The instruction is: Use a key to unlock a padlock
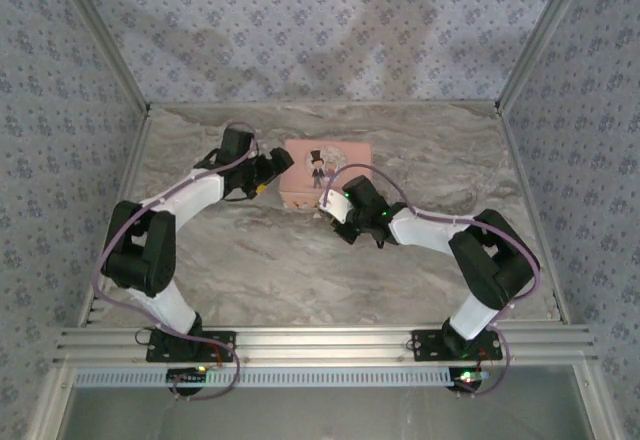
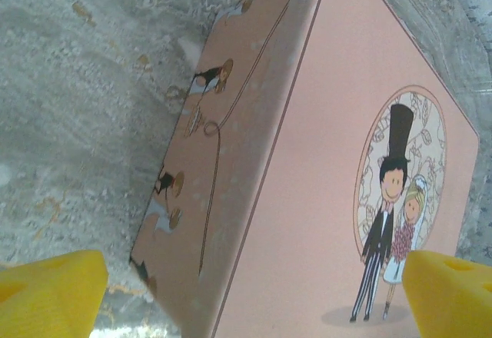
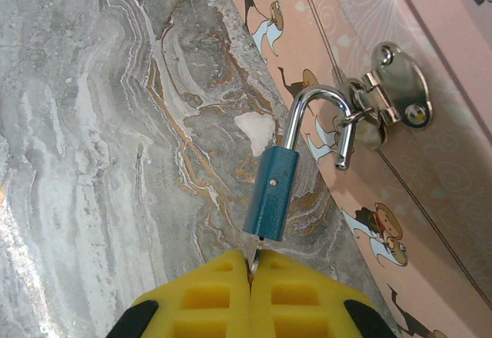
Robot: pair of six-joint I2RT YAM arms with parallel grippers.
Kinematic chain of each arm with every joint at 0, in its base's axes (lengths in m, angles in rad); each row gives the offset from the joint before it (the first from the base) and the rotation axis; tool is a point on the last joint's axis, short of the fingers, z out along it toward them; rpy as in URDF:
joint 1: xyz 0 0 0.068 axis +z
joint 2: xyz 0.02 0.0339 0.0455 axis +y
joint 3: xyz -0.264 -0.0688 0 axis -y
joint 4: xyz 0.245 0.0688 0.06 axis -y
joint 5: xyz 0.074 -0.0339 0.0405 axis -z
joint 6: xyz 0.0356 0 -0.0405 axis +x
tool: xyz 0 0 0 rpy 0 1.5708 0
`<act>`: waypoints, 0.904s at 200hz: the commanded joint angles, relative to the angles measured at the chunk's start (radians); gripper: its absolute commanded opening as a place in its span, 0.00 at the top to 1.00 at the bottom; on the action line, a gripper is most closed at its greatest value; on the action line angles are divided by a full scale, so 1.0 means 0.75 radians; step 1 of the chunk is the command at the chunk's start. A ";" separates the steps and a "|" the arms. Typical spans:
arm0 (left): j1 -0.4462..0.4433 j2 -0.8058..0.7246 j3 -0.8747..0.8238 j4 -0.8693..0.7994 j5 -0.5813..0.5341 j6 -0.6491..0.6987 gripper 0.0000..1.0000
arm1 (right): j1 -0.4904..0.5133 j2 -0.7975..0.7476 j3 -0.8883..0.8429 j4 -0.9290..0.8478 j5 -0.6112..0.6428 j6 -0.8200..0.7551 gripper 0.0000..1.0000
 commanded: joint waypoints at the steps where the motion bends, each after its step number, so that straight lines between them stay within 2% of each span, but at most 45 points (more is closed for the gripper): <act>1: 0.008 0.076 0.070 -0.020 -0.003 0.047 0.02 | 0.005 -0.009 0.012 0.015 -0.013 -0.058 1.00; 79: 0.000 0.214 0.178 -0.008 0.081 0.070 0.02 | -0.018 0.078 0.050 0.161 0.034 -0.193 1.00; 181: -0.039 0.287 0.261 -0.067 0.142 0.118 0.02 | -0.029 0.155 0.167 0.195 -0.081 -0.319 1.00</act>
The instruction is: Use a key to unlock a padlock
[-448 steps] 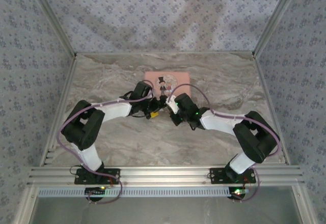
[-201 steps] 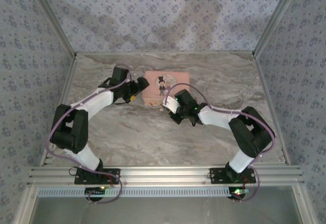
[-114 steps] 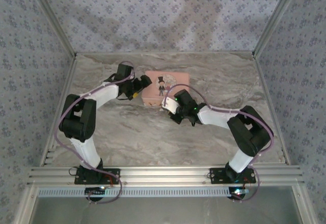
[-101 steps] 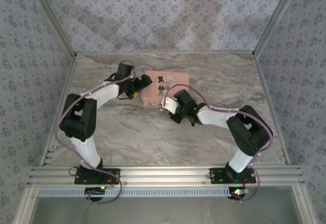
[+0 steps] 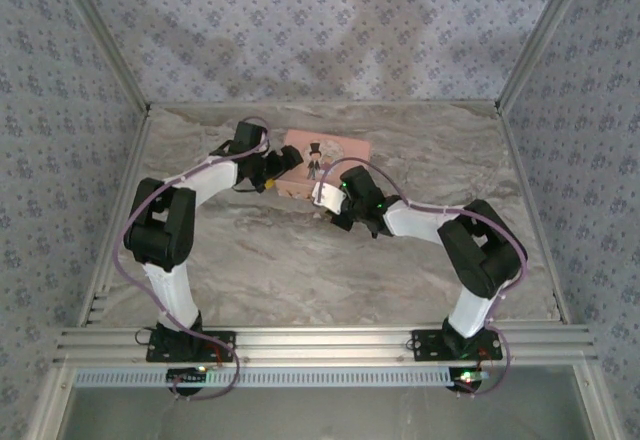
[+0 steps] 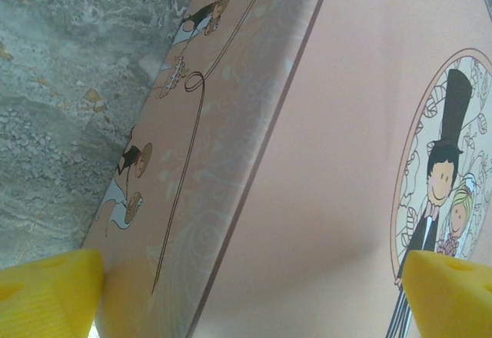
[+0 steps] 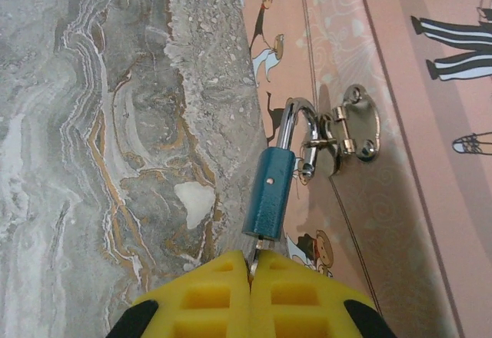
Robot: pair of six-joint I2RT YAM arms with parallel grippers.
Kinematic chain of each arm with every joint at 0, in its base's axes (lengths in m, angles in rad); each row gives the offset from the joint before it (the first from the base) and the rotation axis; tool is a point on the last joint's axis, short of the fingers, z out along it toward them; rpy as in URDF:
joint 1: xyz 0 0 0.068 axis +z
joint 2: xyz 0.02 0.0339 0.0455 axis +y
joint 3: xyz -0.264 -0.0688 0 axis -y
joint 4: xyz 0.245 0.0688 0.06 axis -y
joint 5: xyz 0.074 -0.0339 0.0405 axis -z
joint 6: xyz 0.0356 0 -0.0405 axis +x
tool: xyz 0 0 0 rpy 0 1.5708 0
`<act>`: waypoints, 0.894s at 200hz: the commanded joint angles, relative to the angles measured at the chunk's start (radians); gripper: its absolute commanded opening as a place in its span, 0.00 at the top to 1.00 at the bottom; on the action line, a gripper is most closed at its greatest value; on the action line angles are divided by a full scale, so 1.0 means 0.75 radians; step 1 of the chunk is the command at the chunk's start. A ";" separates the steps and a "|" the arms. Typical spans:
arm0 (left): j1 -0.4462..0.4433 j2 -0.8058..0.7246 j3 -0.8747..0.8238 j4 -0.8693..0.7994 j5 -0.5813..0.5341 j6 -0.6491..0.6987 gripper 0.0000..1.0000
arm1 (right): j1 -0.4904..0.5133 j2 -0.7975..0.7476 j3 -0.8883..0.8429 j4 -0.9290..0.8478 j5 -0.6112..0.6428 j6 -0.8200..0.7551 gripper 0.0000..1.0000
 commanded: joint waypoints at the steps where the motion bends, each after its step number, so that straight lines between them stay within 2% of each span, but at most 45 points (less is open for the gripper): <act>1: -0.030 0.025 0.054 -0.043 0.066 0.025 0.02 | 0.010 0.033 0.068 0.042 -0.054 -0.047 1.00; 81: 0.031 -0.132 -0.077 -0.041 -0.112 -0.004 0.02 | 0.081 -0.049 -0.062 0.002 -0.002 0.003 1.00; 179: 0.054 -0.129 -0.029 0.009 -0.167 0.015 0.02 | 0.122 -0.157 -0.172 0.014 0.060 0.045 1.00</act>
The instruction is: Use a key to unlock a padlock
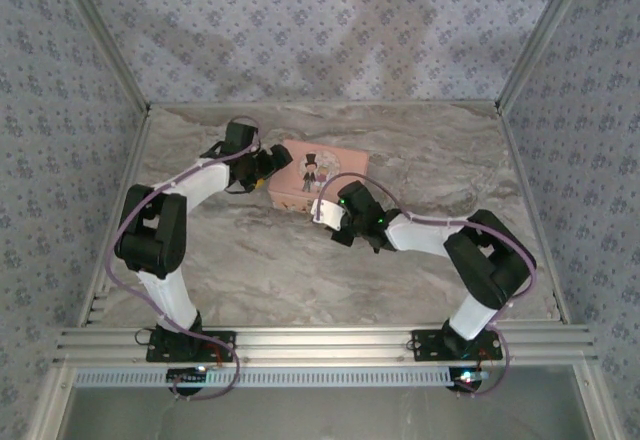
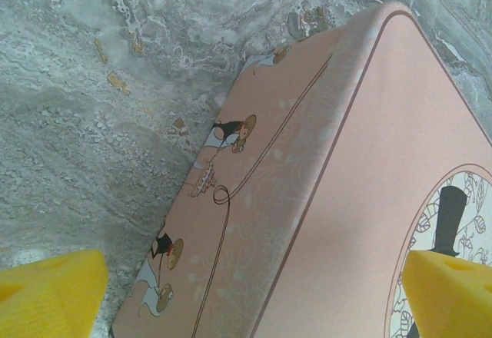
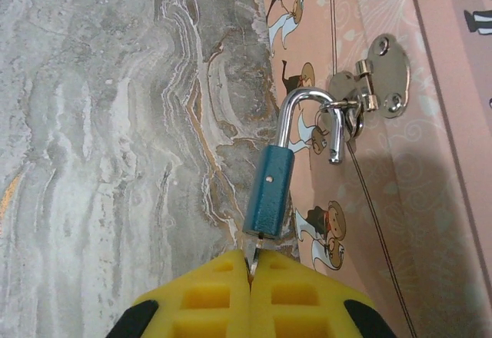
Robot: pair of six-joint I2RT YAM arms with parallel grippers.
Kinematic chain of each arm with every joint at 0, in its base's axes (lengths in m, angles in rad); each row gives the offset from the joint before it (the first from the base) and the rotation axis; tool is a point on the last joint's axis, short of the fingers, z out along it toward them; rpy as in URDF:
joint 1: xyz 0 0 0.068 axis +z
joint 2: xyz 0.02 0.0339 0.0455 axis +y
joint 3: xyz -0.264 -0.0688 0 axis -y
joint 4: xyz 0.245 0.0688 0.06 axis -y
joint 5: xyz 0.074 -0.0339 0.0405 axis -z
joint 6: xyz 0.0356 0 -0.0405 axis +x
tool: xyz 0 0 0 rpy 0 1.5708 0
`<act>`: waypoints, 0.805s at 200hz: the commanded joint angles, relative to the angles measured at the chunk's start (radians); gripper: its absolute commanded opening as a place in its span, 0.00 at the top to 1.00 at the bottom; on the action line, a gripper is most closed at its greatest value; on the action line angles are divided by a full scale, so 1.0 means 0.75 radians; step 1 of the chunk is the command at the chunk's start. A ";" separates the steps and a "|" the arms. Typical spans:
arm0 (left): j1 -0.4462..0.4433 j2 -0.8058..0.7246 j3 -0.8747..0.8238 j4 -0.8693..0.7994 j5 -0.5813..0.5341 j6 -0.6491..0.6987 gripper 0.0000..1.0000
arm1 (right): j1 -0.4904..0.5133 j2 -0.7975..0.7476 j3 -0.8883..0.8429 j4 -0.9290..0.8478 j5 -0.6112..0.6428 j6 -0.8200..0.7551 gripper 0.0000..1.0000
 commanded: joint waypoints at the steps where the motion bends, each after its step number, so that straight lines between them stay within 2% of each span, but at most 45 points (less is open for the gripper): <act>1: 0.008 -0.025 0.048 0.024 -0.019 0.017 0.02 | 0.022 -0.047 -0.019 0.010 0.018 0.017 1.00; 45: -0.021 0.118 0.191 0.039 0.125 0.081 0.02 | 0.017 0.011 0.043 0.007 0.024 -0.051 1.00; 81: -0.065 0.171 0.216 0.054 0.217 0.097 0.02 | -0.002 0.100 0.187 -0.024 -0.036 -0.129 1.00; 113: -0.080 0.163 0.200 0.067 0.232 0.080 0.02 | 0.003 0.163 0.289 -0.059 -0.064 -0.159 1.00; 161: -0.065 0.105 0.151 0.087 0.199 0.061 0.02 | 0.039 0.133 0.248 -0.040 -0.059 -0.117 1.00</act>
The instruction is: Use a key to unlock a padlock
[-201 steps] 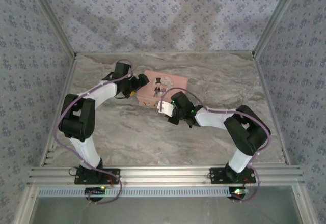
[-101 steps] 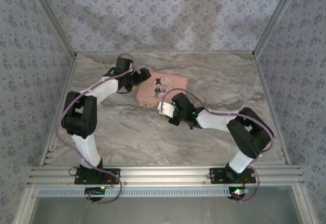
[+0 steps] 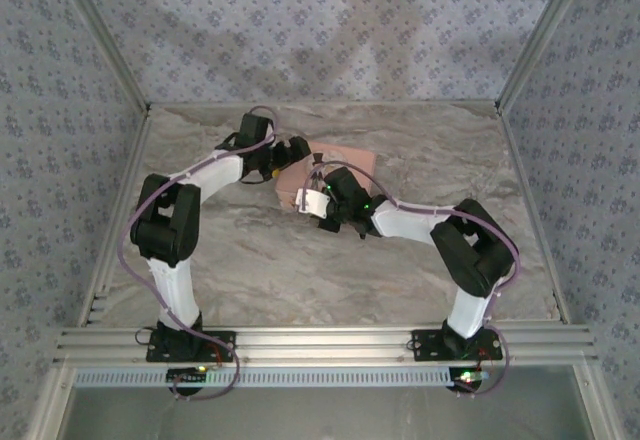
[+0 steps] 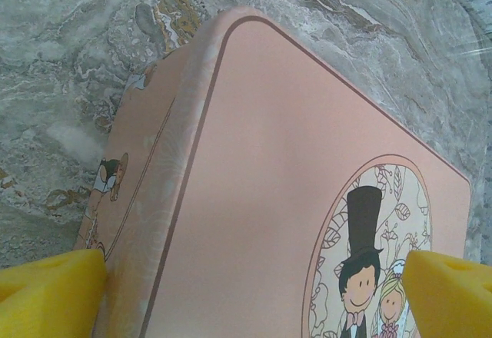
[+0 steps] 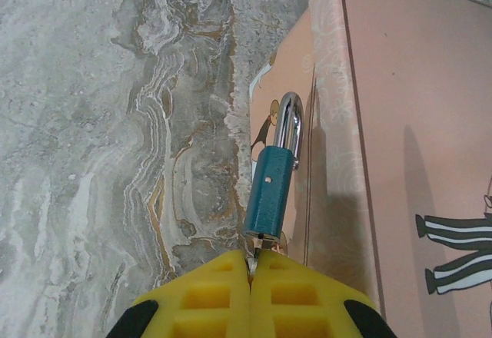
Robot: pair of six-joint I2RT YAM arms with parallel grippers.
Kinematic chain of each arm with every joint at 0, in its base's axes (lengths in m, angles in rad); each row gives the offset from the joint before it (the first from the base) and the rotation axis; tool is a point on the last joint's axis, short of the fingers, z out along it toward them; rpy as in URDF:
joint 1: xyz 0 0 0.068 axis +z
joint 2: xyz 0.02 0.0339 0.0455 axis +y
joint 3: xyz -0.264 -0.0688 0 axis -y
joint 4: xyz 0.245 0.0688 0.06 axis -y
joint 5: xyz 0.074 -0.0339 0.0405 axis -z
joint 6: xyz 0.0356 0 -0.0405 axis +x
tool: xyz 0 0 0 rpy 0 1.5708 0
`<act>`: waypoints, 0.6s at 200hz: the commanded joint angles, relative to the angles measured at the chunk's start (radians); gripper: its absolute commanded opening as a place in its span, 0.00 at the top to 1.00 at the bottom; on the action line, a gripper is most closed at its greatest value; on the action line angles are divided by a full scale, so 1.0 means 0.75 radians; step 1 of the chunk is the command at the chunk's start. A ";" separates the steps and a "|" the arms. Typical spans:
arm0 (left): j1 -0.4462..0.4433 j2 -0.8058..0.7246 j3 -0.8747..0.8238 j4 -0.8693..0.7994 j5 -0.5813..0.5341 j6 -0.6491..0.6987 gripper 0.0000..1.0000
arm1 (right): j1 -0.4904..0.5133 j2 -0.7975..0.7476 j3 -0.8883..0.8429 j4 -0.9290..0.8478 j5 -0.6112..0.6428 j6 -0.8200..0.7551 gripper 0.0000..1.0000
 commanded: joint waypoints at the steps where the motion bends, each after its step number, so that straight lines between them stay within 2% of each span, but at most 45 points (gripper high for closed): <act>1: 0.005 -0.054 -0.035 0.013 0.021 -0.018 0.02 | 0.025 -0.018 -0.005 0.007 -0.013 0.011 1.00; 120: 0.053 -0.507 -0.445 0.051 -0.153 -0.008 0.02 | 0.131 -0.531 -0.327 -0.045 0.163 0.293 1.00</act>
